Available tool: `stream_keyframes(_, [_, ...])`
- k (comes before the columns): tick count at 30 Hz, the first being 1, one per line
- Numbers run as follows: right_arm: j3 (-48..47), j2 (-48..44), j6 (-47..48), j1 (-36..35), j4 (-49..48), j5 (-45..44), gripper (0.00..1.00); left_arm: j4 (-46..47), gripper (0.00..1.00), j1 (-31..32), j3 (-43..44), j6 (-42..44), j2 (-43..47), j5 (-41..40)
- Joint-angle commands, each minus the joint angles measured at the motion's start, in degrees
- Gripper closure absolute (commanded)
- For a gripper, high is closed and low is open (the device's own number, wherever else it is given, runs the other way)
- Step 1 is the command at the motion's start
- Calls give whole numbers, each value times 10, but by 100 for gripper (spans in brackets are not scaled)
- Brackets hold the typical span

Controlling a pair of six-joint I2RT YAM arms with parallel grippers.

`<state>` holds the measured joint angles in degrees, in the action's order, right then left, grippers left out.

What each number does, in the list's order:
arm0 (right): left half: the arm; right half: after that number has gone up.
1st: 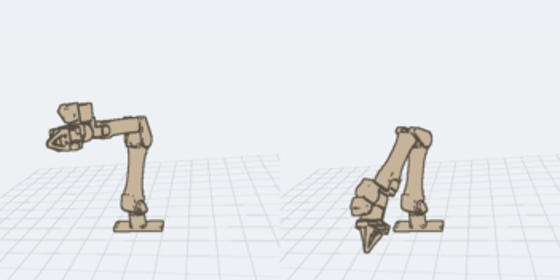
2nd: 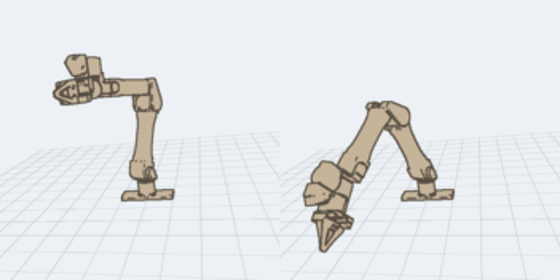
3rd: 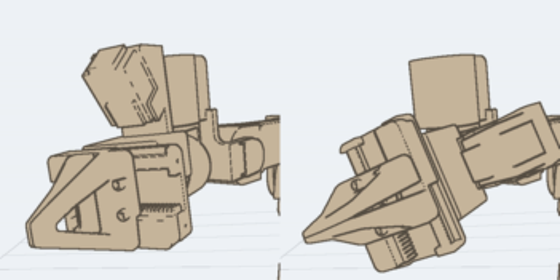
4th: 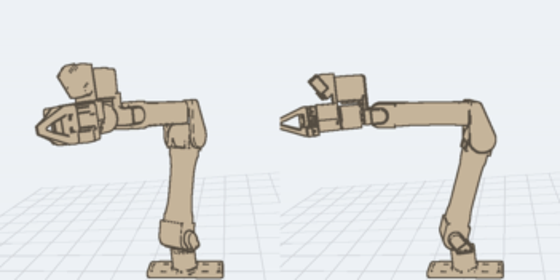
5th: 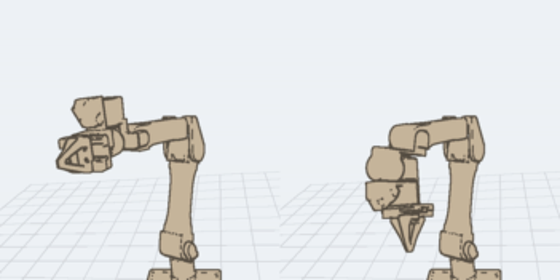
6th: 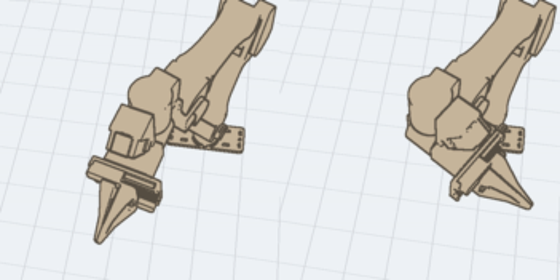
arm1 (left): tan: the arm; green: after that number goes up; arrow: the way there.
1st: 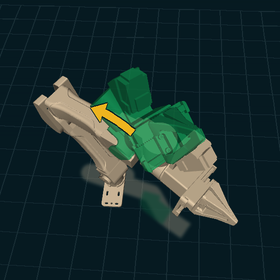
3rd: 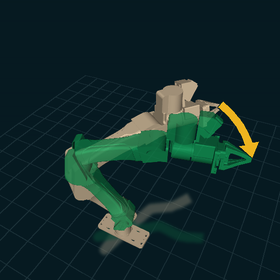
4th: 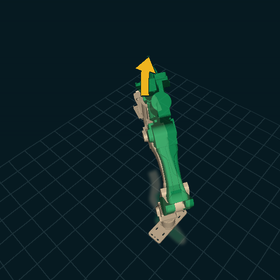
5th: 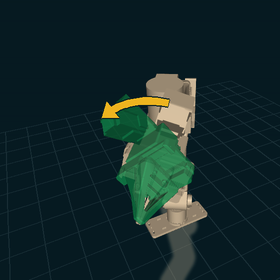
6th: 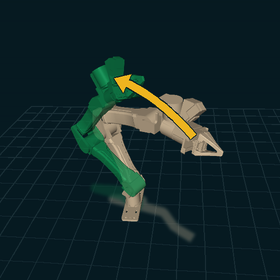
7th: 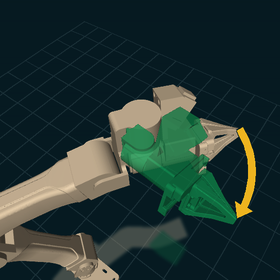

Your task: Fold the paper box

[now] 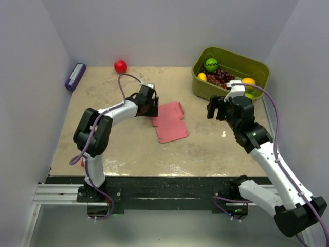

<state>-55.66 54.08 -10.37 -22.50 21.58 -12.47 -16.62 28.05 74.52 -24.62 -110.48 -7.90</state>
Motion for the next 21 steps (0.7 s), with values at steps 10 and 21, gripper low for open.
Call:
stream_keyframes(10, [-27, -8, 3, -4, -6, 20, 17, -13, 67, 2, 34, 23, -26, -3])
stream_keyframes(21, [-43, 13, 5, -3, 13, 150, 13, -30, 100, 2, 16, 124, 38, 65])
